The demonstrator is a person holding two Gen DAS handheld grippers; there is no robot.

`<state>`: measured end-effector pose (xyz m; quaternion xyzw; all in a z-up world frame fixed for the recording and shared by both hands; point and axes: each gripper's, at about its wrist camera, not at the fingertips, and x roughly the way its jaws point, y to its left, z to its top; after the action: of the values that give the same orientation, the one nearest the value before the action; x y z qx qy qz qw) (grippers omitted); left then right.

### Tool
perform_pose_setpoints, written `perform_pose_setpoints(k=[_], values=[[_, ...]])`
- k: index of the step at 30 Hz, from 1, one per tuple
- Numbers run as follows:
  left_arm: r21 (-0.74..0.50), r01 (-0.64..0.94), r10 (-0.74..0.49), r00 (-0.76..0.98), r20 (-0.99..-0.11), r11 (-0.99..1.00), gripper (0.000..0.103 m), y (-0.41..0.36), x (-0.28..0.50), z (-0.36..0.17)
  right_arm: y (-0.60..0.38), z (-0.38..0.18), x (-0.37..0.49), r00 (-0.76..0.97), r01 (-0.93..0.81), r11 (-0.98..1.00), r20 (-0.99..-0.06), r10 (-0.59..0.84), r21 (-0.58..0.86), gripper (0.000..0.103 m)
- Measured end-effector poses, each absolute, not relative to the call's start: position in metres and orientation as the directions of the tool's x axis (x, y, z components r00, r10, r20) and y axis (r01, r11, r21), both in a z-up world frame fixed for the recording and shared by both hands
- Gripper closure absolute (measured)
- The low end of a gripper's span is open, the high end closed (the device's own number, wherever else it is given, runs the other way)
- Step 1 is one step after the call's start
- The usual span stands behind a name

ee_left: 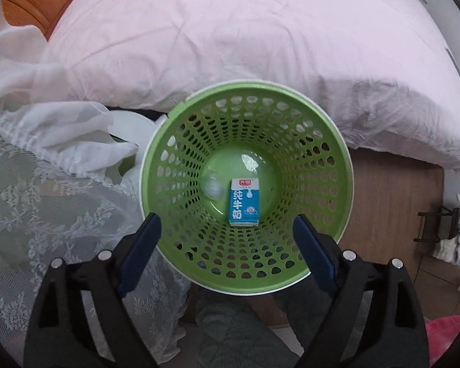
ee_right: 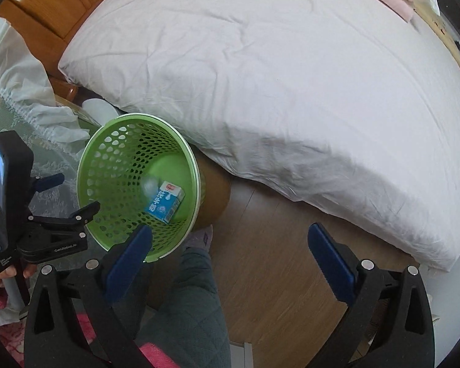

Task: Collect trash
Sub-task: 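Grasp the green-yellow snack wrapper with the left tool while the right tool grasps crumpled foil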

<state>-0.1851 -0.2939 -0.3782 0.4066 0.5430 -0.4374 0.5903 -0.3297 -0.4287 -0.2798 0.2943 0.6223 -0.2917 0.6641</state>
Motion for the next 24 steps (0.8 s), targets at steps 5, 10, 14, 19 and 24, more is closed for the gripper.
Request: perform_pose_setpoints(k=[5,10,14,19,24], values=[[-0.007,0.925,-0.249,0.095,-0.964,0.380,0.019,-0.284,-0.160,-0.280,-0.426,-0.238,-0.285,0.171,0.688,0.723,-0.982,-0.083,0.058,0.002],[0.010,0.823,-0.403,0.288,-0.869,0.567,0.010,-0.239,-0.104,-0.151,-0.413,-0.157,-0.217,0.408,0.537,0.829,-0.908,-0.093,0.156,0.002],[0.085,0.670,-0.384,0.520,-0.763,0.738,0.008,-0.178,-0.064,-0.072,-0.386,-0.091,-0.151,0.575,0.341,0.922,-0.817,-0.050,0.184,0.002],[0.166,0.503,-0.239,0.643,-0.728,0.848,0.008,-0.114,-0.010,-0.061,-0.341,-0.054,-0.083,0.663,0.182,0.961,-0.748,0.037,0.209,0.002],[0.202,0.555,-0.204,0.583,-0.786,0.807,0.008,-0.098,0.055,-0.106,-0.306,-0.046,-0.039,0.678,0.145,0.953,-0.728,0.101,0.268,0.002]])
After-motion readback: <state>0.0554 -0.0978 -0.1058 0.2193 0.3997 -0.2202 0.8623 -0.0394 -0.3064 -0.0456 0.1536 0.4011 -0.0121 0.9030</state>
